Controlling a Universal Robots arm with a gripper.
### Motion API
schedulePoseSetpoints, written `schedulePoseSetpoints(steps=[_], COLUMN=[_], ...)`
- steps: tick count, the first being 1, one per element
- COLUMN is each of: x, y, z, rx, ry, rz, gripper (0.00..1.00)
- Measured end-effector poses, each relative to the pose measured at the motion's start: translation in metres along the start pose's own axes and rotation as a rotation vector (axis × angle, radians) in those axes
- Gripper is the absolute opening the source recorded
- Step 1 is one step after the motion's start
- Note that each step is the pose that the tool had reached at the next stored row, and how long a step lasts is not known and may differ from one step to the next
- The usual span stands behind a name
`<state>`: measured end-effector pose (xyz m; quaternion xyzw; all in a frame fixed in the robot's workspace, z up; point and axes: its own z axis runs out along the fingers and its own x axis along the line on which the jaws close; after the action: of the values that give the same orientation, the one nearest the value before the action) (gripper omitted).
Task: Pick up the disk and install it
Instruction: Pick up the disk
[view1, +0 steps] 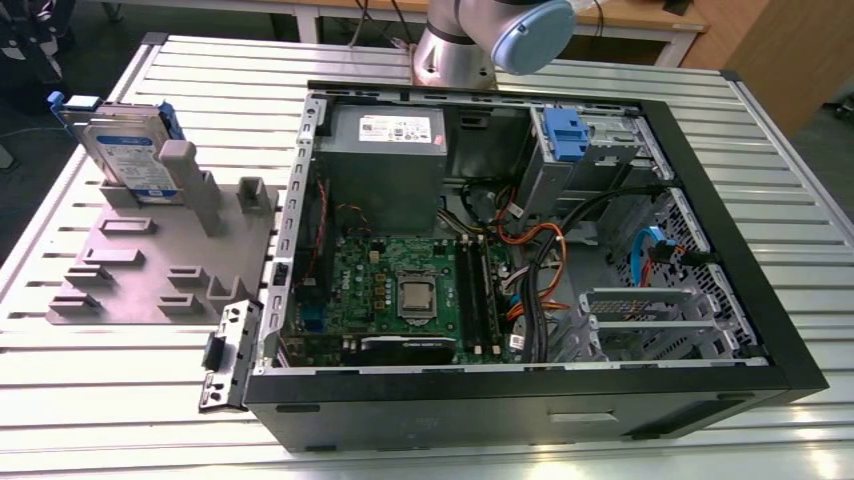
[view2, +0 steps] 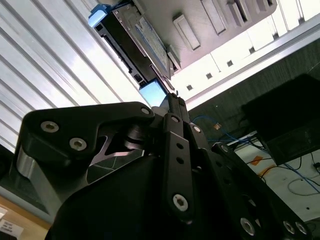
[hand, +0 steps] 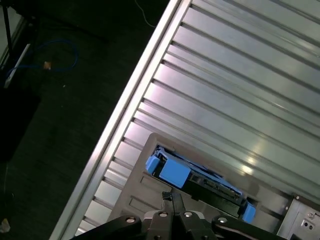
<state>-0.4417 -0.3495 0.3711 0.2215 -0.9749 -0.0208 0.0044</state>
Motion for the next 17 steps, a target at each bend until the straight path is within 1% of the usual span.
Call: schedulePoseSetpoints(steps=[17], x=[0.0], y=[0.0], z=[0.0], rx=[0.0], ry=[0.0015], rz=[-0.037], gripper=[0.11])
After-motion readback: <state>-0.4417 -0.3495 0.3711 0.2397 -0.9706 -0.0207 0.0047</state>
